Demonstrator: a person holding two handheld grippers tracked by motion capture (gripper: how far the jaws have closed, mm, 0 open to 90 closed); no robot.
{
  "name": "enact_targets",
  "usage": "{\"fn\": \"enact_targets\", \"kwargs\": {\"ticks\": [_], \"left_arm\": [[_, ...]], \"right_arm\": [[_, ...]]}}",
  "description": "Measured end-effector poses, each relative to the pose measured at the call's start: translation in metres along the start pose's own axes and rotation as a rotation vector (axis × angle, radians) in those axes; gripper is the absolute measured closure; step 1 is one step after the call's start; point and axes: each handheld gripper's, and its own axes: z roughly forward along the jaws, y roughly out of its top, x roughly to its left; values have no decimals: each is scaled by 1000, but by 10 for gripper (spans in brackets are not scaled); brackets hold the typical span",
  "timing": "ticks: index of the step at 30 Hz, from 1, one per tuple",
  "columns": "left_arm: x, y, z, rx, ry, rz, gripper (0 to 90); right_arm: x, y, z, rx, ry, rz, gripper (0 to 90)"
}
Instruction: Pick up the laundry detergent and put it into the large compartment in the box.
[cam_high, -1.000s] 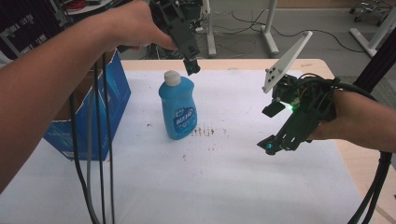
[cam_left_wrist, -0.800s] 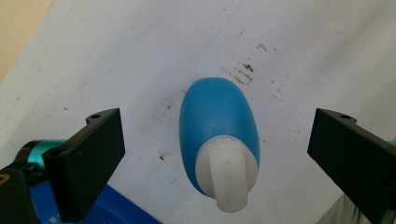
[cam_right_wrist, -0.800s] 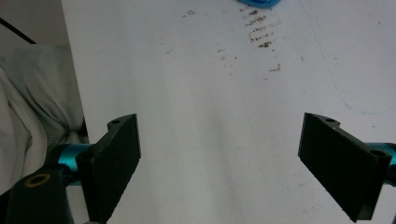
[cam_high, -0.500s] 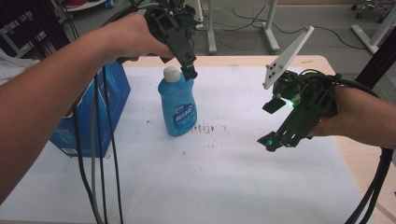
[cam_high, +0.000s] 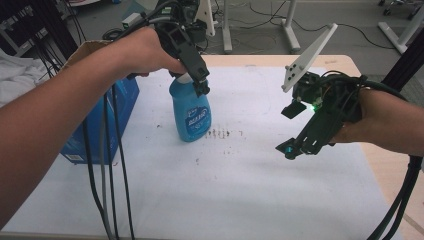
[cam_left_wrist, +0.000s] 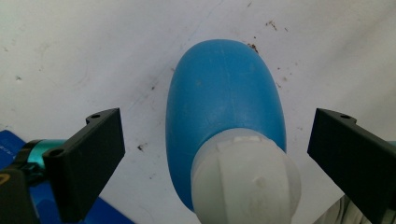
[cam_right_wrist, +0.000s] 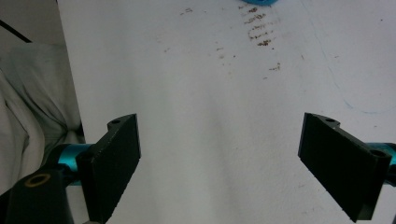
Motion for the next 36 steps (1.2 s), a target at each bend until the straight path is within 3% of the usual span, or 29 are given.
{"fn": "enact_targets", "kwargs": {"ticks": [8, 21, 36], "left_arm": [[1, -1, 10, 14, 2, -5, 39], [0, -1, 16, 16, 9, -1, 120], [0, -3, 15, 19, 18, 0, 279]], "right_arm": [[0, -1, 0, -2, 2, 1, 122], [0, -1, -1, -4, 2, 2, 121], [0, 0, 1, -2, 6, -2, 122]]}}
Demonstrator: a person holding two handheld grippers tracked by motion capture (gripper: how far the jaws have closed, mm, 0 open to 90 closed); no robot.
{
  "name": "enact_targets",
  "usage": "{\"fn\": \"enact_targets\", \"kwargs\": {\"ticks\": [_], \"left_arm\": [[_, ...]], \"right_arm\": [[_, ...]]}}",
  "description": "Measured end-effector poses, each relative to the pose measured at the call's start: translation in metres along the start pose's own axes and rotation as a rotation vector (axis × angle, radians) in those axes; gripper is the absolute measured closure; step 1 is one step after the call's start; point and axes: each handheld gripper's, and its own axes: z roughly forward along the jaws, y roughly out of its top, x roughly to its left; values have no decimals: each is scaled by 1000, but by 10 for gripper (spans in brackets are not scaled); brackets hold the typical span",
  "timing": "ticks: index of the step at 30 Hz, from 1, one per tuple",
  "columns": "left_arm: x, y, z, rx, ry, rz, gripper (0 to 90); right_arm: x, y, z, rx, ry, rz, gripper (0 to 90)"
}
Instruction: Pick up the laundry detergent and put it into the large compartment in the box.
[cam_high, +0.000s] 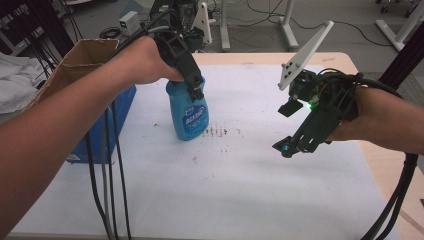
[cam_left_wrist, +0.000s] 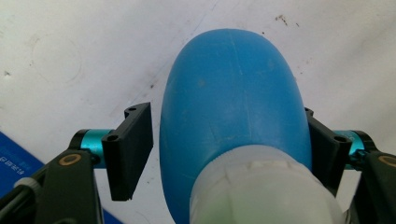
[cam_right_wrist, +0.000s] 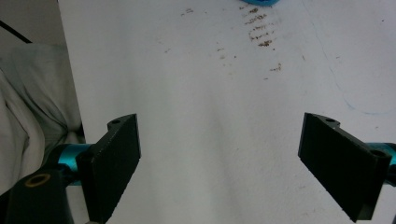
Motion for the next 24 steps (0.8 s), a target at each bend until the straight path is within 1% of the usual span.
{"fn": "enact_targets", "kwargs": {"ticks": [4, 5, 6, 8, 9, 10, 11, 13, 15, 17, 18, 19, 20, 22, 24], "left_arm": [[-1, 0, 0, -14, -12, -4, 311], [-2, 0, 0, -16, -23, -6, 329], [-2, 0, -1, -12, -25, 0, 350], [-2, 0, -1, 0, -23, -3, 371], [-2, 0, -1, -7, -23, -15, 372], [-3, 0, -1, -6, -21, -19, 374], [-2, 0, -1, -2, -18, -13, 375], [-3, 0, -2, -5, -18, -21, 376], [-3, -1, -5, -2, -23, -16, 377], [-3, -3, -13, -9, -37, -15, 377], [-3, -3, -13, -9, -37, -15, 377], [-4, -4, -22, -17, -44, -7, 377], [-5, -5, -27, -20, -43, 3, 377], [-7, -6, -42, -18, -34, 32, 377], [-8, -9, -54, -27, -32, 39, 377]], "right_arm": [[0, 0, -1, -1, -2, 1, 122], [-1, -1, 0, 0, -3, 2, 122], [0, -1, 0, 0, -3, 2, 122], [0, 0, -1, -1, -2, 4, 122], [0, 0, -1, -2, -2, 3, 122], [0, 0, 0, -3, -2, 2, 122], [0, 0, 0, -4, -2, 2, 122], [0, 0, 0, -3, -1, 1, 122], [0, 0, -1, -3, 0, 1, 122], [-1, -1, -1, -6, 3, 0, 122], [-1, -1, -1, -6, 3, 0, 122], [-2, -1, -1, -6, 3, 2, 122], [-3, -1, 0, -5, 3, 3, 122], [-3, 0, 0, -8, 5, -6, 122], [-1, 1, 1, -11, 4, -9, 122]]}}
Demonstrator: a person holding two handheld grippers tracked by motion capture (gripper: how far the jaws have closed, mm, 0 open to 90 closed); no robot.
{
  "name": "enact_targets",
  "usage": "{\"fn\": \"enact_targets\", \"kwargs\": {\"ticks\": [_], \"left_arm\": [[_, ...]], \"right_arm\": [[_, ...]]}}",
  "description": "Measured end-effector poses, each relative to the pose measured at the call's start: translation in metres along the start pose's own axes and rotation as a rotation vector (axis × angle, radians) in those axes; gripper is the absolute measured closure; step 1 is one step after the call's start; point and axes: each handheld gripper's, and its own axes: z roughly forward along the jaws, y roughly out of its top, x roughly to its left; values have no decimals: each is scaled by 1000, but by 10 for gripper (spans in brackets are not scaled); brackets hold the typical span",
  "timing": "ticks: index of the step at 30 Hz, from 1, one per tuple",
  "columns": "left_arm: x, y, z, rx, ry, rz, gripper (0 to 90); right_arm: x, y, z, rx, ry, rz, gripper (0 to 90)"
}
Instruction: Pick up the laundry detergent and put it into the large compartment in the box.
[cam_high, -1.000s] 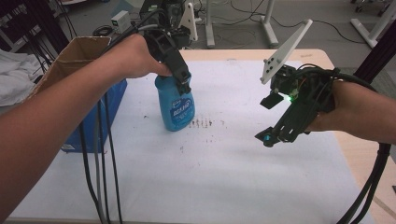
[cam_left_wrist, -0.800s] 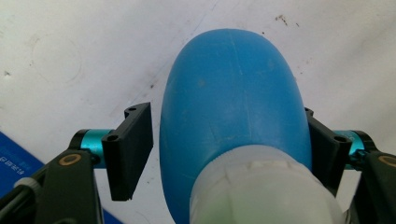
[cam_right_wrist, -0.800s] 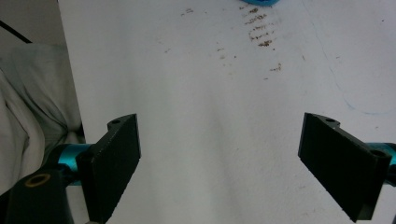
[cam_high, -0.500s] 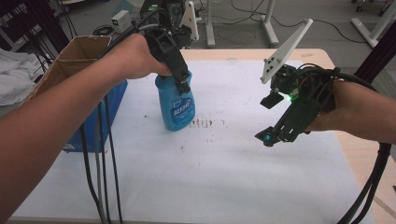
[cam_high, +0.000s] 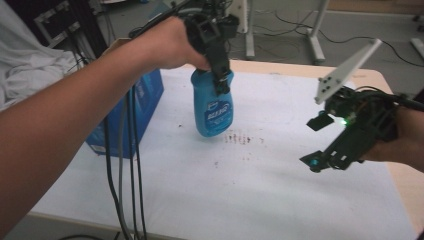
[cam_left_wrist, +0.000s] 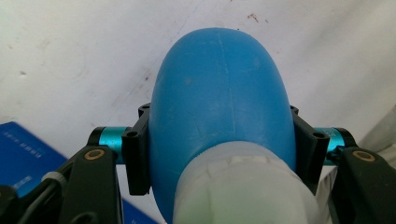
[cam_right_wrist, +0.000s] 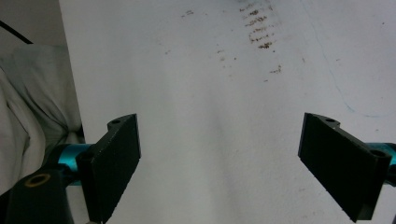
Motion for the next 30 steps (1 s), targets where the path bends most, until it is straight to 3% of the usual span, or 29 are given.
{"fn": "enact_targets", "kwargs": {"ticks": [6, 9, 12, 15, 23, 30], "left_arm": [[-1, -13, -50, -20, -3, 69, 377], [2, -20, -72, -25, 3, 129, 377], [8, -30, -94, -53, 4, 135, 378], [14, -40, -115, -58, 7, 165, 377], [29, -70, -150, -72, 11, 179, 378], [42, -95, -169, -84, 39, 152, 378]], "right_arm": [[1, 1, 1, 2, 3, 2, 122], [1, 2, 1, 1, -1, -1, 121], [2, 4, 1, 2, -2, 0, 122], [3, 4, 2, 2, 0, -4, 121], [2, 6, 4, 3, 0, -5, 122], [3, 7, 5, 2, 4, -8, 121]]}}
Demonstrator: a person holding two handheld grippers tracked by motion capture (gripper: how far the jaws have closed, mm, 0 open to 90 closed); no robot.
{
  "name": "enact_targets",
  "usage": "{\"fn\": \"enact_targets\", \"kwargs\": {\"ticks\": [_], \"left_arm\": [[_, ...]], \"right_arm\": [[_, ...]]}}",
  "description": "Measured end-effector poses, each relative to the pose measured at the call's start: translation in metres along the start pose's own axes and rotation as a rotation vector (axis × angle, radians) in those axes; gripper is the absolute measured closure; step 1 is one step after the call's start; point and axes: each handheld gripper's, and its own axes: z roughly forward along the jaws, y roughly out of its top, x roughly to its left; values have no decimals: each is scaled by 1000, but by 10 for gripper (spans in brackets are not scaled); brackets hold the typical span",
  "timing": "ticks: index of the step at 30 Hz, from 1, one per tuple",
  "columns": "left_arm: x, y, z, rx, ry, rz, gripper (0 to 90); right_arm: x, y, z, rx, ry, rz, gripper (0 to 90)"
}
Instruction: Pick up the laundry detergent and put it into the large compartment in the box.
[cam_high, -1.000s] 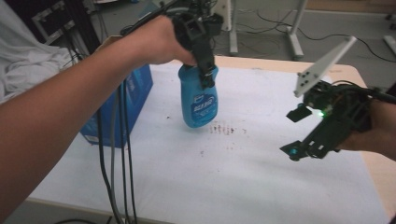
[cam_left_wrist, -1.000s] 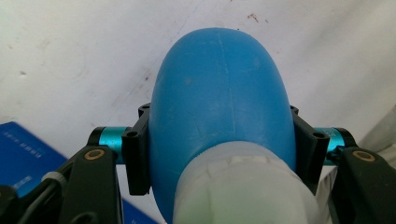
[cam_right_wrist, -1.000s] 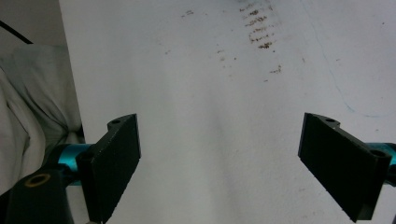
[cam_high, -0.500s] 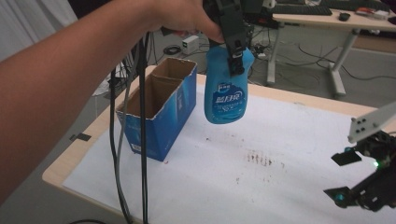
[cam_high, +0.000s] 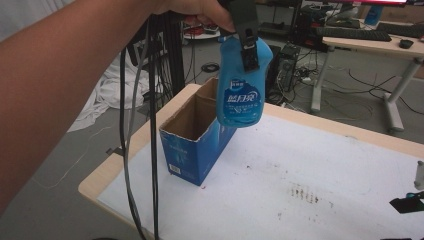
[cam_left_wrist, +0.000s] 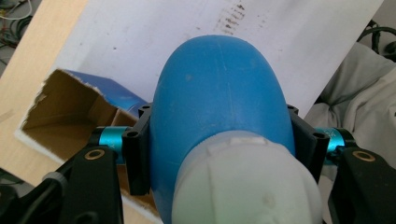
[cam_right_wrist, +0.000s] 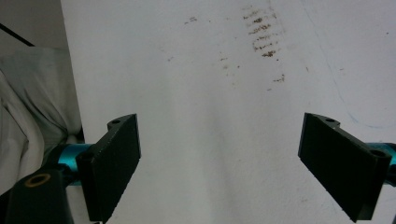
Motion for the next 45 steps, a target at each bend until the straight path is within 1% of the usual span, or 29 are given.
{"fn": "enact_targets", "kwargs": {"ticks": [5, 8, 12, 15, 20, 24, 29, 34, 37, 40, 42, 44, 45], "left_arm": [[7, -17, -12, -2, 36, -5, 378], [12, -29, -17, -3, 47, -14, 378], [20, -45, -19, -3, 72, -34, 378], [26, -52, -15, 14, 83, -30, 379], [33, -61, -5, 32, 76, -27, 379], [38, -68, 3, 35, 69, -31, 379], [43, -71, 16, 44, 57, -34, 379], [49, -75, 26, 69, 64, -34, 379], [51, -80, 34, 67, 58, -31, 379], [52, -84, 48, 70, 52, -24, 379], [53, -87, 60, 82, 48, -11, 379], [54, -90, 74, 92, 39, -11, 379], [54, -91, 78, 96, 36, -7, 379]], "right_arm": [[0, 0, -1, -1, -4, 8, 122], [1, -2, -2, 0, -6, 10, 122], [-1, -4, -5, -4, -15, 22, 122], [-1, -4, -4, 3, -15, 22, 121], [0, -3, -4, 5, -17, 20, 122], [0, -4, -4, 8, -20, 25, 122], [-1, -4, -3, 10, -20, 27, 122], [-3, -4, -2, 15, -19, 29, 122], [-4, -5, -1, 15, -20, 38, 122], [-4, -4, 1, 19, -15, 35, 122], [-4, -4, 2, 18, -13, 34, 122], [-4, -3, 4, 20, -10, 32, 122], [-4, -4, 4, 21, -11, 32, 122]]}}
